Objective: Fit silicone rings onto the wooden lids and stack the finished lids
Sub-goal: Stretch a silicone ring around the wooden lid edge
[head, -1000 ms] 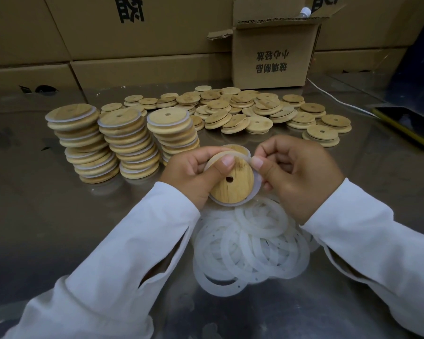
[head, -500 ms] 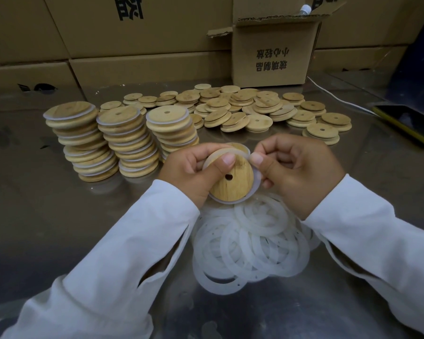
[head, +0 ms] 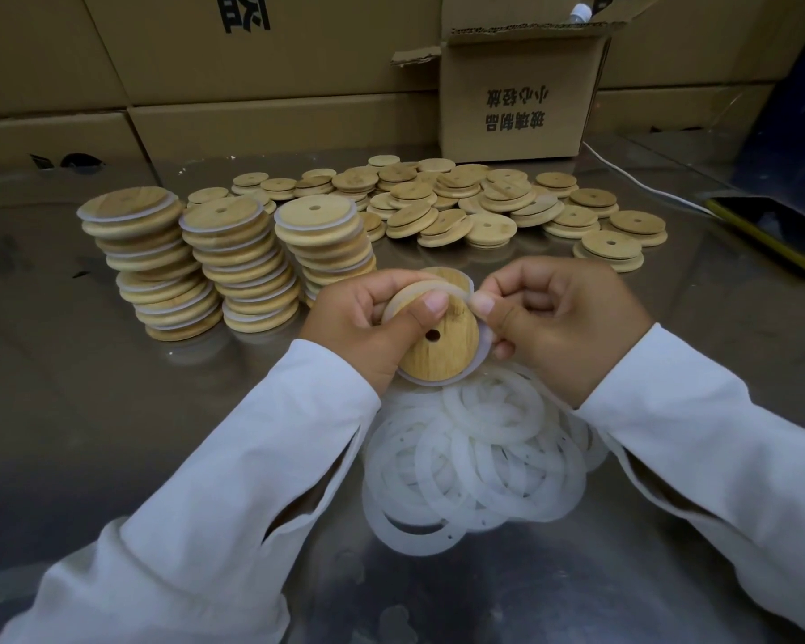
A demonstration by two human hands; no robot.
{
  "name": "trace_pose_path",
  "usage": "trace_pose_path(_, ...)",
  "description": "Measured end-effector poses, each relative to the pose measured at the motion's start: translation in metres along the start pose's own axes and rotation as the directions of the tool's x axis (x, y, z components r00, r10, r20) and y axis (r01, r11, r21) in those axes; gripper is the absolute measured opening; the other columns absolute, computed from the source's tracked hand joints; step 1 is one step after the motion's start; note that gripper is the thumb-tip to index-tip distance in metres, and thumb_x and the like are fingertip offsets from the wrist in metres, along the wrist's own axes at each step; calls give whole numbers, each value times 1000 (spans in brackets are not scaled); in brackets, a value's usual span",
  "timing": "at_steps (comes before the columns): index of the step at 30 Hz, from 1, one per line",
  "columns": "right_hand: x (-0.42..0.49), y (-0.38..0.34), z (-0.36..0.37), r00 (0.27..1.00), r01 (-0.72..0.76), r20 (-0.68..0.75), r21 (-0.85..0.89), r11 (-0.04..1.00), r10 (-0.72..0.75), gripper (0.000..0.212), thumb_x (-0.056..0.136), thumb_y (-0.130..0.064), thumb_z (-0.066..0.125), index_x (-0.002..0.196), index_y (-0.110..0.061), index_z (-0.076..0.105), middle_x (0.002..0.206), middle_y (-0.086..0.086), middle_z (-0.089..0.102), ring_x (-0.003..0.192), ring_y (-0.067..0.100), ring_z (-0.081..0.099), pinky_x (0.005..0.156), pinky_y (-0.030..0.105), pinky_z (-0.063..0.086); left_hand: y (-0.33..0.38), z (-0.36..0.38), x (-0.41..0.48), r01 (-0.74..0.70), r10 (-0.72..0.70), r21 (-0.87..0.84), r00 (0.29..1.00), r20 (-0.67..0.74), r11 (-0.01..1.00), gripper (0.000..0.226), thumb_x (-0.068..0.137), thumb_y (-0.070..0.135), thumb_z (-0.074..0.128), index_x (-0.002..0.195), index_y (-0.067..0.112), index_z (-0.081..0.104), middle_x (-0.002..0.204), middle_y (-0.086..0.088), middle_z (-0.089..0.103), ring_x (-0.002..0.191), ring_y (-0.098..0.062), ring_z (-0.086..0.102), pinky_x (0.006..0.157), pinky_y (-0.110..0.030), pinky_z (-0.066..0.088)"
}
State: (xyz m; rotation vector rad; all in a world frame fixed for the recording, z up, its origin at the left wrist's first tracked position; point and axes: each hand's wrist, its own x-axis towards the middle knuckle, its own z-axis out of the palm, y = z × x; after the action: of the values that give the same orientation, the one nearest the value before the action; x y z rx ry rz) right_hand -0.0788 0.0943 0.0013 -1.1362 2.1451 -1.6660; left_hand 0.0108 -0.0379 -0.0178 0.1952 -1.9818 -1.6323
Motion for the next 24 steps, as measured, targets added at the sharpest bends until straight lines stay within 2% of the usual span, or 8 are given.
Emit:
trace_pose_path(2, 2, -1, -2, 999, -39, 18, 3, 999, 39, 16, 83, -16, 64, 68, -19, 62, 54, -3, 65, 48, 6, 59, 56, 17, 51, -2, 2, 0, 3, -3, 8, 1000, -24, 1000, 10, 79, 20, 61, 86, 24, 67, 72, 12, 72, 75, -3, 67, 70, -15, 50)
trace_pose_path(4, 2, -1, -3, 998, -59, 5, 10, 998, 59, 11, 83, -21, 63, 72, -17, 62, 61, 3, 67, 52, 10, 62, 61, 23, 53, -5, 2, 0, 22, -23, -22, 997, -77, 1000, 10, 82, 18, 62, 85, 25, 68, 75, 8, 72, 79, -9, 68, 78, -26, 53)
trace_pose_path(6, 0, 0, 1, 998, -54, -25, 12, 998, 54, 9, 80, -25, 64, 75, -18, 62, 71, 8, 68, 61, 18, 66, 68, 31, 55, -4, 1, 1, 37, -52, -110, 989, -142, 993, 8, 77, 23, 67, 85, 23, 69, 78, 3, 73, 84, -18, 67, 86, -41, 52)
trace_pose_path(9, -3, 0, 8, 997, -21, -69, -11, 1000, 20, 7, 77, -24, 67, 73, -21, 61, 75, 6, 66, 73, 29, 65, 75, 41, 55, -2, 2, 2, 38, -86, -230, 975, -202, 972, 21, 66, 29, 67, 84, 19, 69, 81, -3, 72, 88, -24, 66, 92, -51, 48)
trace_pose_path(12, -3, 2, 11, 993, 2, -117, 5, 1000, -1, 12, 77, -18, 68, 70, -24, 59, 70, 0, 64, 70, 26, 65, 71, 36, 55, 0, 5, 2, 59, -121, -287, 971, -204, 956, 28, 65, 29, 65, 87, 13, 68, 87, -11, 70, 93, -31, 64, 93, -57, 46)
trace_pose_path(16, -5, 4, 12, 987, 22, -159, -2, 1000, -22, 14, 76, -17, 70, 75, -29, 61, 68, -6, 65, 67, 13, 63, 66, 25, 53, -1, 3, 3, 39, -100, -285, 974, -202, 958, 22, 67, 29, 71, 86, 18, 69, 82, -4, 72, 89, -25, 66, 91, -52, 49)
trace_pose_path(19, -5, 5, 13, 975, 39, -218, -34, 999, -46, 17, 76, -16, 71, 75, -32, 64, 72, -8, 67, 69, 10, 63, 70, 25, 53, -4, 4, 3, 9, -57, -277, 985, -165, 961, 23, 68, 23, 66, 90, 18, 68, 80, -1, 73, 83, -19, 68, 84, -40, 54)
trace_pose_path(24, -6, 3, 9, 936, 118, -312, -158, 980, -163, 14, 75, -21, 71, 73, -34, 68, 71, -18, 67, 66, 1, 61, 64, 11, 48, -6, 6, 1, 2, -38, -334, 994, -101, 943, 23, 72, 16, 72, 94, 15, 65, 82, -2, 74, 82, -15, 69, 73, -28, 57)
